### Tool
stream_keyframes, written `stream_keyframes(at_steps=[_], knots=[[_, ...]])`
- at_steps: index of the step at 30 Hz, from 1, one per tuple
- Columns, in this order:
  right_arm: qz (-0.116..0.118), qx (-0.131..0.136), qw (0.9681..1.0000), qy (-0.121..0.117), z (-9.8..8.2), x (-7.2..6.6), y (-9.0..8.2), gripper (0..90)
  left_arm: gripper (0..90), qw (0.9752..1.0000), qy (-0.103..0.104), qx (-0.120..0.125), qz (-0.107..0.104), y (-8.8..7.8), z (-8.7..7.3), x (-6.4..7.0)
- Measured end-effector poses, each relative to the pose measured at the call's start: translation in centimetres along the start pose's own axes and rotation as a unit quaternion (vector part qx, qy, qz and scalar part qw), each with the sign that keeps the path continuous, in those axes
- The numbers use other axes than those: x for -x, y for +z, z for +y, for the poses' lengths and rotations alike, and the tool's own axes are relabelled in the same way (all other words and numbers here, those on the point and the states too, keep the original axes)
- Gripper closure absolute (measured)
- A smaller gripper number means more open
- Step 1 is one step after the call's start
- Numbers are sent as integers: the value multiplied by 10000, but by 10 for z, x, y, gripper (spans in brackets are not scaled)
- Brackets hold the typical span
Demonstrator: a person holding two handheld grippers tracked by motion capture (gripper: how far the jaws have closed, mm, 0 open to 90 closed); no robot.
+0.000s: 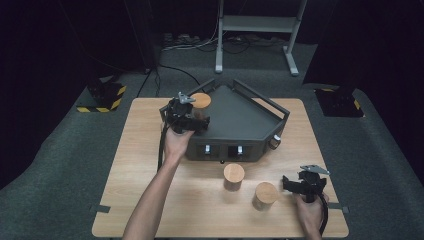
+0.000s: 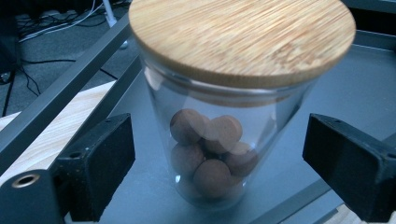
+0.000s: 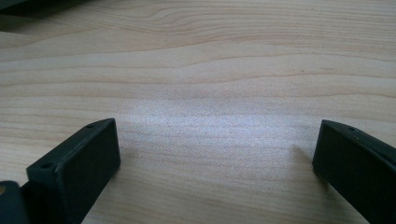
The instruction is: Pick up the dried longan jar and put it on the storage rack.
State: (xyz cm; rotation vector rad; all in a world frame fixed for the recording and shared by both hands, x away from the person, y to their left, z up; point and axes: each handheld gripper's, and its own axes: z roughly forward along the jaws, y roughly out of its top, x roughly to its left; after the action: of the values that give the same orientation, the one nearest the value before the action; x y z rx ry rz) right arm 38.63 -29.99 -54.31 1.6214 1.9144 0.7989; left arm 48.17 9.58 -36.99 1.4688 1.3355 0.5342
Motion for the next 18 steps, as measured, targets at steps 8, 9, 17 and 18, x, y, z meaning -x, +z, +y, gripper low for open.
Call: stream_keyframes(at_steps=[8, 9, 17, 18], knots=[[0, 1, 10000, 0, 0, 0, 0, 1, 92, 10000, 25, 5, 11, -6, 0, -2], [0, 1, 10000, 0, 0, 0, 0, 1, 93, 10000, 25, 5, 11, -6, 0, -2], [1, 0, 10000, 0, 0, 0, 0, 1, 94, 10000, -14, 6, -20, -13, -1, -2], [0, 1, 10000, -1, 0, 0, 0, 1, 94, 10000, -26, 26, -30, -14, -1, -2]])
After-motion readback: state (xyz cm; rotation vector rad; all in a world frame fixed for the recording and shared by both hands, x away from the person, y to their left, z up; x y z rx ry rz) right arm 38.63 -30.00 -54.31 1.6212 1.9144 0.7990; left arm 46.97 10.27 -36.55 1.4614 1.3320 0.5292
